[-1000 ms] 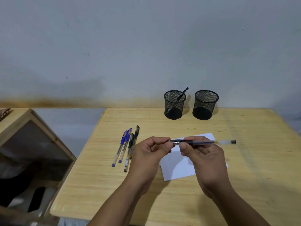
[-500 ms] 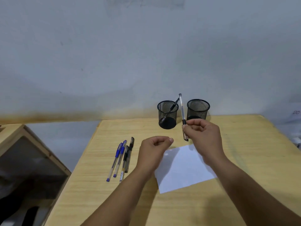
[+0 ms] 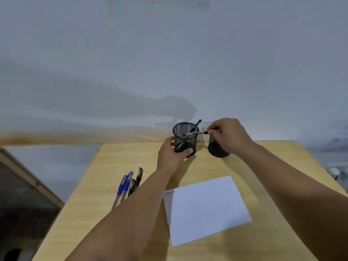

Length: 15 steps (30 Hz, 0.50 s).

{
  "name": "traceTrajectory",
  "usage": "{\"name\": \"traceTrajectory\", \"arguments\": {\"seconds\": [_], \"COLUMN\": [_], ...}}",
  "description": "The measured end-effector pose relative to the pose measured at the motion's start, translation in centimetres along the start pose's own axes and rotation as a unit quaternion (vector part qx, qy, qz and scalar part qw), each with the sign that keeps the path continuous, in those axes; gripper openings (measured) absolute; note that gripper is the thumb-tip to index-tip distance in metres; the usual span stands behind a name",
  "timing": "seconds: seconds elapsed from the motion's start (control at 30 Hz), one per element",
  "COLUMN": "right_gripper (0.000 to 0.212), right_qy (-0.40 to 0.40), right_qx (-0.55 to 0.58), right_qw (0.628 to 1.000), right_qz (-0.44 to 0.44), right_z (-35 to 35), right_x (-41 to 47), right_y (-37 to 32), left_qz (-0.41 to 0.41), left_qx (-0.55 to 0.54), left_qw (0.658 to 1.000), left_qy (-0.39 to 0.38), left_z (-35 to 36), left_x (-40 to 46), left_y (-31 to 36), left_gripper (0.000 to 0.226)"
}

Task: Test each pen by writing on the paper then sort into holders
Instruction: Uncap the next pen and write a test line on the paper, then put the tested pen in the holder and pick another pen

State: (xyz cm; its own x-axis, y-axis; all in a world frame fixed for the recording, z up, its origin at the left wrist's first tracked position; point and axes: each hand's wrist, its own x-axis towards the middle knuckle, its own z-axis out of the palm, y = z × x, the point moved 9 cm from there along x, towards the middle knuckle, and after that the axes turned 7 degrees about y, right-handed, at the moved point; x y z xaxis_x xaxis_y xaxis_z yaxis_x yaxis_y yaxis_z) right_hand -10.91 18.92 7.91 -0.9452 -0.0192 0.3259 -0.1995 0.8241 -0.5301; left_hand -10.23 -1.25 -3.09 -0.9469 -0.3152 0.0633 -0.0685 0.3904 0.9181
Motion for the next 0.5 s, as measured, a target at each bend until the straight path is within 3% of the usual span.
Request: {"name": "traceTrajectory", "arguments": {"seconds": [0.13,0.5], "right_gripper": [0.010,0.011], "right_qy": [-0.009,-0.057], "right_qx": [-0.001,-0.080], "right_qw": [1.000,0.993], "right_qz": [-0.026,-0.069], "right_z": [1.6,5.8], "right_x": [1.4,3.3], "right_y": [-1.2,-3.3], "left_qz": [0.005,0.000], "left_qx": [0.005,-0.013], "left_qw": [0.999,0.999], "left_qy": [0.037,0.036], "left_z": [0.0,0.2], "left_x": [0.7,0.6], "left_y": [-0.4,-0.6], "left_gripper": [0.063,0.060]}}
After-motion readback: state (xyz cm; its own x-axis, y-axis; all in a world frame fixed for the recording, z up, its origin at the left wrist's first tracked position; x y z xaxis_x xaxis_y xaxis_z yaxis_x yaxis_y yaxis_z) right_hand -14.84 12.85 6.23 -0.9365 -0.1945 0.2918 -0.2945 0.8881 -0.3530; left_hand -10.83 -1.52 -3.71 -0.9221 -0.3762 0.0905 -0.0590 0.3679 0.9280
